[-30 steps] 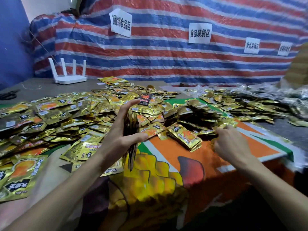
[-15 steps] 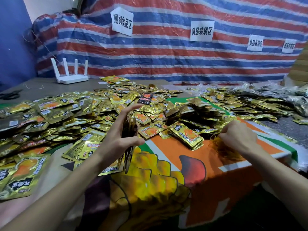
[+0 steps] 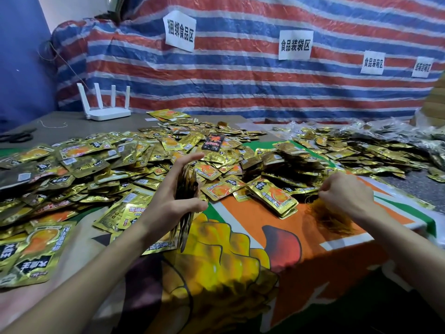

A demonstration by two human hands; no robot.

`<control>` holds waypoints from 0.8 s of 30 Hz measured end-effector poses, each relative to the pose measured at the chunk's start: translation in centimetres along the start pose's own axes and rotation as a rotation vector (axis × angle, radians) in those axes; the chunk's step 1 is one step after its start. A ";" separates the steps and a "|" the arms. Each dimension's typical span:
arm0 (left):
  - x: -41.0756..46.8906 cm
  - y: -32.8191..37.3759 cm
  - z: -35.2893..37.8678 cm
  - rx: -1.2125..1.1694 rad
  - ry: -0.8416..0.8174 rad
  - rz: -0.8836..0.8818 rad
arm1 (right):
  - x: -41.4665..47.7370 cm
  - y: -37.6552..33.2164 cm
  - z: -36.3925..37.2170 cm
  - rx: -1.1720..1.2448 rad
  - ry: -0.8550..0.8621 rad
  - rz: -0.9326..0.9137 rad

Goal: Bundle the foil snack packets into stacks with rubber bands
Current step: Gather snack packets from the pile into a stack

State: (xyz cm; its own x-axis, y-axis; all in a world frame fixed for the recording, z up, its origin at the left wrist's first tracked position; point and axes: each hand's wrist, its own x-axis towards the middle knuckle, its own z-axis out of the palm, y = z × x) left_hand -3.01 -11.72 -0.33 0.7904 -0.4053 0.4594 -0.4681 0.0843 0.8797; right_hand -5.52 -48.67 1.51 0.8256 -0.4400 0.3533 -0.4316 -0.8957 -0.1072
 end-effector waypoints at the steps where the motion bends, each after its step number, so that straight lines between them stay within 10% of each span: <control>1: 0.0 -0.1 -0.1 -0.010 -0.003 -0.002 | 0.2 0.1 0.0 0.008 0.001 0.003; 11: 0.1 -0.4 -0.2 -0.035 0.004 -0.028 | 1.5 0.7 -0.6 0.076 -0.329 0.006; 24: -0.1 -0.3 -0.3 -0.068 0.016 -0.044 | 3.1 1.7 -1.5 0.147 -0.293 0.019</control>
State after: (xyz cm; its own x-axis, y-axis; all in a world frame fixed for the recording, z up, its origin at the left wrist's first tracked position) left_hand -2.84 -11.38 -0.62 0.8161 -0.3949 0.4219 -0.4057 0.1285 0.9049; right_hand -4.23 -51.44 3.86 0.8966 -0.4375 0.0693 -0.4087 -0.8774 -0.2513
